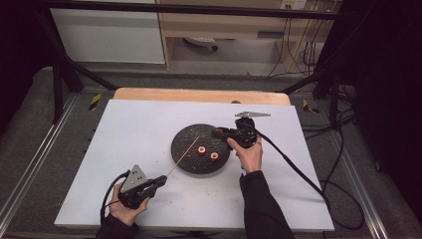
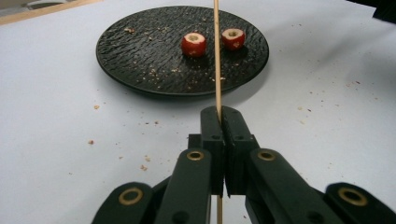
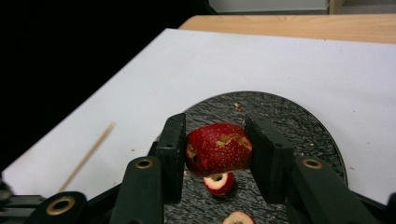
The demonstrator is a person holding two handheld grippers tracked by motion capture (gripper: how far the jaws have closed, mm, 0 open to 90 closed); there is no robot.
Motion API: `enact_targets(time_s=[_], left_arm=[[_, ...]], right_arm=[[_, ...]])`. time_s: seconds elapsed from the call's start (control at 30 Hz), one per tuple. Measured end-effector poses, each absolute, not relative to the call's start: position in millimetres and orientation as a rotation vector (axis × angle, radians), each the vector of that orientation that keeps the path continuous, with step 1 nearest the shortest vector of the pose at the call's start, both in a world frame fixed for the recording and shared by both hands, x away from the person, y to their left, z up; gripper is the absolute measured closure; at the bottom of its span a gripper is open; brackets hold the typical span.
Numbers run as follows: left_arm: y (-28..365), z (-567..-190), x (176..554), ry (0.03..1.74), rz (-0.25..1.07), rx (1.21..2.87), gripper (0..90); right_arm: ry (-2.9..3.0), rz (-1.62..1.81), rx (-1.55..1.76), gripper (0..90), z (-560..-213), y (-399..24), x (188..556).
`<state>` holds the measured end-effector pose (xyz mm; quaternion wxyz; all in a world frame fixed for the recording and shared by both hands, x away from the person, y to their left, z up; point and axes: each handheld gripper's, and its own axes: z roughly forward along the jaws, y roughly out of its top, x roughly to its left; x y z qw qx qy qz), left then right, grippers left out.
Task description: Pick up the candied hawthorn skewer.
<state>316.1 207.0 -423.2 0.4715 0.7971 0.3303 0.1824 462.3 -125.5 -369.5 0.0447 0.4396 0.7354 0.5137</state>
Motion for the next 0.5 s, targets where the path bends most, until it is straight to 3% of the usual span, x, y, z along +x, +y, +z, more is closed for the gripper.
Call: enact_targets(time_s=[0.5], left_arm=[[208.4, -424.2, 319.4, 0.824, 0.447, 1.946, 87.9]], right_arm=[[2.314, 1.362, 1.401, 60.6, -421.2, -103.4, 486.0]])
